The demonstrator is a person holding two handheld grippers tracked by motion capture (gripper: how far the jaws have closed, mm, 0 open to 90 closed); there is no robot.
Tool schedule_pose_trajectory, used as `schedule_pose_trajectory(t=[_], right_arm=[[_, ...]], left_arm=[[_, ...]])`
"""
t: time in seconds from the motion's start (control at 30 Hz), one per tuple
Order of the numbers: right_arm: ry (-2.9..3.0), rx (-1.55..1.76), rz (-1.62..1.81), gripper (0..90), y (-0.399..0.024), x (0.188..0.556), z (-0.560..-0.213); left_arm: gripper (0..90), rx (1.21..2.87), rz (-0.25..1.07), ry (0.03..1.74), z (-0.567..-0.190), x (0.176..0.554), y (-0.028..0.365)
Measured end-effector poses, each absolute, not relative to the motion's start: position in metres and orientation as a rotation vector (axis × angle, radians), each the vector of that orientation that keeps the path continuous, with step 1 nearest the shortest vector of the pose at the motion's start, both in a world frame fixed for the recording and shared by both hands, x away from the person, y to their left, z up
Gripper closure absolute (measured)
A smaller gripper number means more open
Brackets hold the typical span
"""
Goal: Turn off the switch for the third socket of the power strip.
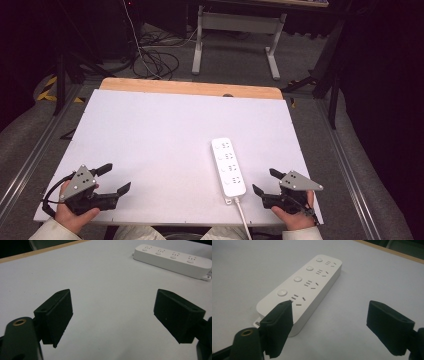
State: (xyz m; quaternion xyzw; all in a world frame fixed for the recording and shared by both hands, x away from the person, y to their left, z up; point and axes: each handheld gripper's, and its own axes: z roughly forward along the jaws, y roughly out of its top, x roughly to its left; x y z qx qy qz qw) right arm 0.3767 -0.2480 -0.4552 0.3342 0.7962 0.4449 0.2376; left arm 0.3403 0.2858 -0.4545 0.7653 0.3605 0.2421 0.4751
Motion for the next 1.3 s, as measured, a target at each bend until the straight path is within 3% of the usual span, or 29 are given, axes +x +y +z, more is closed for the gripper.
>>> schedule_pose_trajectory(t=[0.8, 1.07, 1.3], right_arm=[[2.186, 0.897, 1.199, 21.7, -0.245, 0.377, -0.451], [2.231, 0.894, 1.181, 27.7, -0.241, 0.384, -0.440], [2.305, 0.847, 1.179, 41.5, -0.233, 0.393, -0.429]], left_arm=[[15.2, 1.869, 0.588, 0.883, -0.452, 0.338, 0.287], [15.0, 1.872, 0.568, 0.877, -0.452, 0.338, 0.287], [15.1, 1.873, 0.571, 0.879, -0.452, 0.338, 0.287]])
